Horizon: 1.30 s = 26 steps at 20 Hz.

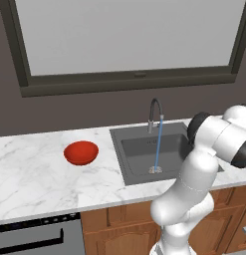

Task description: Rinse each bowl for a few seconds and place them down in the sink or on the counter.

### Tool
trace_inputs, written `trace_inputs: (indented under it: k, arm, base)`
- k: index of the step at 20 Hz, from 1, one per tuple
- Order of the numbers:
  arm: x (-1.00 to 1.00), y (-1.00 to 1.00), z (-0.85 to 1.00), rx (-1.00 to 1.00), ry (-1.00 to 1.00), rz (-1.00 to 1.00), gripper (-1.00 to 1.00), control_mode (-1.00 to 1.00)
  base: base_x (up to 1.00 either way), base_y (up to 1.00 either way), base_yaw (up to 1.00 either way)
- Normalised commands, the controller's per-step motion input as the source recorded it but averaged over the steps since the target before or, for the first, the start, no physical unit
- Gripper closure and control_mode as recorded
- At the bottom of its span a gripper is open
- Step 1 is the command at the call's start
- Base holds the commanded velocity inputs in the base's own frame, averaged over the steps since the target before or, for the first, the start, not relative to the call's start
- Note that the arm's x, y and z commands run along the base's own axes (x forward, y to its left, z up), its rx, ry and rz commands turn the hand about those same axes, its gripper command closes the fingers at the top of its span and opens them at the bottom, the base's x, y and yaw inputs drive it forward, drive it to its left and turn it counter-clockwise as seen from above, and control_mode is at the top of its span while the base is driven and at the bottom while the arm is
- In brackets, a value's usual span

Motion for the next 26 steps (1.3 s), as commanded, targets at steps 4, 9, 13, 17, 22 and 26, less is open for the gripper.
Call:
trace_inputs:
  k: [4,9,13,17,22,26]
  arm:
    - [0.13,-0.2,-0.11,0.0,0.0,0.07,-1.0,-1.0]
    - [0.14,-0.11,-0.06,0.0,0.0,0.06,-1.0,-1.0]
    - [0.2,-0.08,-0.05,0.0,0.01,0.05,-1.0,-1.0]
    - [0.19,-0.1,-0.06,0.0,0.01,0.05,-1.0,-1.0]
    - [0.19,-0.09,-0.08,0.0,0.01,0.05,-1.0,-1.0]
    - [0.19,-0.1,-0.12,0.0,0.02,0.04,-1.0,-1.0]
  base:
    - [0.0,0.0,0.0]
    - [0.0,0.0,0.0]
    - [0.0,0.0,0.0]
    - [0.0,0.0,0.0]
    - [0.0,0.0,0.0]
    - [0.0,0.0,0.0]
